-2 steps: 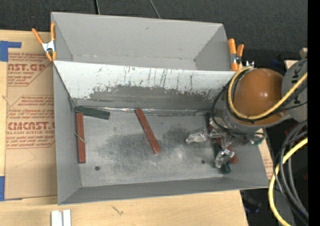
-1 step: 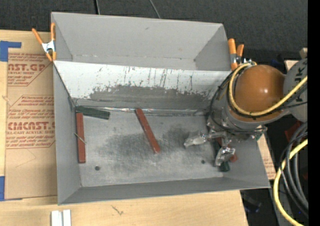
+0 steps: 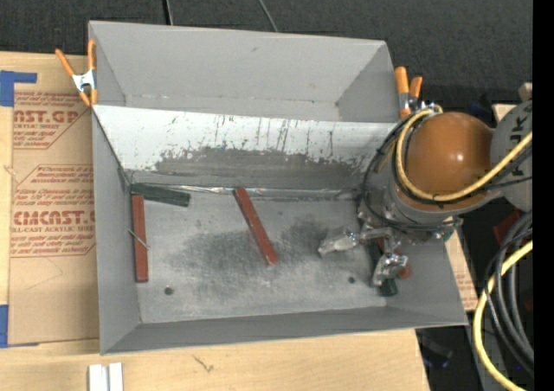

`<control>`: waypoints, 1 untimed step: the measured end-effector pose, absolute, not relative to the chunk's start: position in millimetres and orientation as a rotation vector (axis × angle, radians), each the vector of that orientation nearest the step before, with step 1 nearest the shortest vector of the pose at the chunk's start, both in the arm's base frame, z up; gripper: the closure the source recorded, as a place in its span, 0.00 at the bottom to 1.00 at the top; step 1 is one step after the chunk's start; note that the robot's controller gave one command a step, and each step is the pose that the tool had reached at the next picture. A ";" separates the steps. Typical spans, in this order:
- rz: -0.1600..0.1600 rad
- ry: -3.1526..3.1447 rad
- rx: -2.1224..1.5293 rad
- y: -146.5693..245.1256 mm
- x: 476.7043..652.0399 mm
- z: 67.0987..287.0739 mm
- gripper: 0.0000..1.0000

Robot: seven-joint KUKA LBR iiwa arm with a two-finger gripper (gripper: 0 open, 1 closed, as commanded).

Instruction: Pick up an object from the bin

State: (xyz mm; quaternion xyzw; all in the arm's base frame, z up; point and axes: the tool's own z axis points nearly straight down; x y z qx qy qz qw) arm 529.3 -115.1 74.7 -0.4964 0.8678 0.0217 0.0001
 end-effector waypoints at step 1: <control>0.054 2.761 -1.492 -122.2 530.2 90.7 0.00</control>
Offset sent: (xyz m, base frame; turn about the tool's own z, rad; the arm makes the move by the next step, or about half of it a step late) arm 0.0013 -0.0322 -0.0045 -0.2763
